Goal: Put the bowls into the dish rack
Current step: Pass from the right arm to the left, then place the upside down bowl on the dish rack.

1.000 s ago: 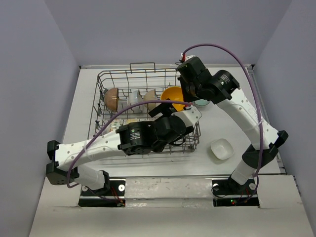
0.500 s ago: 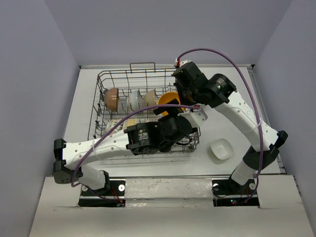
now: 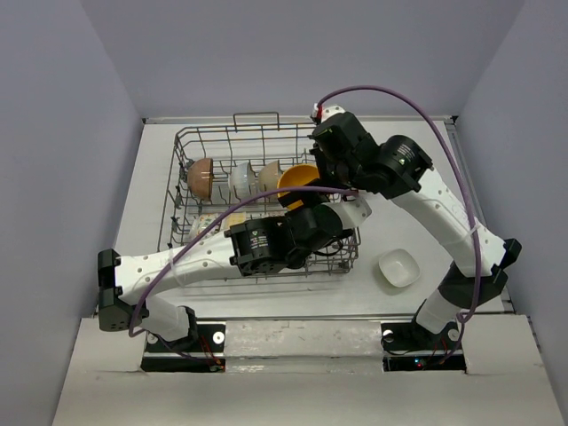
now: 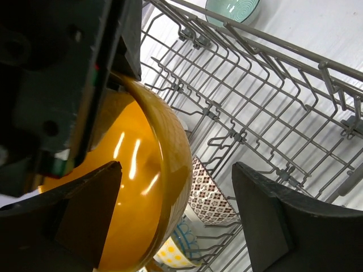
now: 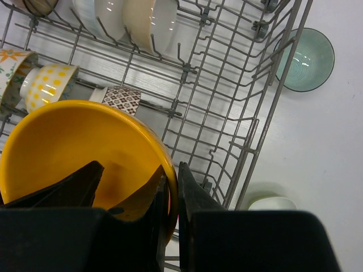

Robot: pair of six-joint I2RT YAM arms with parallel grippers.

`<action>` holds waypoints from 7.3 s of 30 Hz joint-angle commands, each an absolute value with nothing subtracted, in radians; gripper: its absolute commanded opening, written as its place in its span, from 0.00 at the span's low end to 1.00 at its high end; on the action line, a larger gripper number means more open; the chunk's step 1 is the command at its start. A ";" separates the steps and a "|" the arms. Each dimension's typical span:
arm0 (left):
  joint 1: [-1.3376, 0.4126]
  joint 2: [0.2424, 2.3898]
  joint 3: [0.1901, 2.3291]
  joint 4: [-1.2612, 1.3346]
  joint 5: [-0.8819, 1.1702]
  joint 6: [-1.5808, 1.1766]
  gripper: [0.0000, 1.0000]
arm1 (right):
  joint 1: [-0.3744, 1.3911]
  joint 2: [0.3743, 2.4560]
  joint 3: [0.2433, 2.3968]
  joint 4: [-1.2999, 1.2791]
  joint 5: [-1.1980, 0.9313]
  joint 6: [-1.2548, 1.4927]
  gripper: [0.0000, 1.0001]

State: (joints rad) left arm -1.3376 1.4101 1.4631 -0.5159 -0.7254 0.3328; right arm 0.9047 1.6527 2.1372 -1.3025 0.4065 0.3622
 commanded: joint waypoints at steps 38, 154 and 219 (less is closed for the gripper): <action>-1.230 1.310 1.461 -0.442 -0.444 0.262 0.00 | 0.923 1.367 2.051 -0.974 0.728 0.452 0.80; -0.600 1.922 1.261 0.618 0.077 -0.864 0.16 | 0.859 1.189 1.123 -0.716 0.655 0.655 0.21; -0.594 1.905 1.397 0.081 -0.112 -0.847 0.73 | 0.850 1.213 1.169 -0.723 0.611 0.634 0.18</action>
State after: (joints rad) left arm -0.6064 1.9137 1.3766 0.1864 -0.0834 -0.8871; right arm 0.8631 1.1934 1.1511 -0.7170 0.6365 0.6201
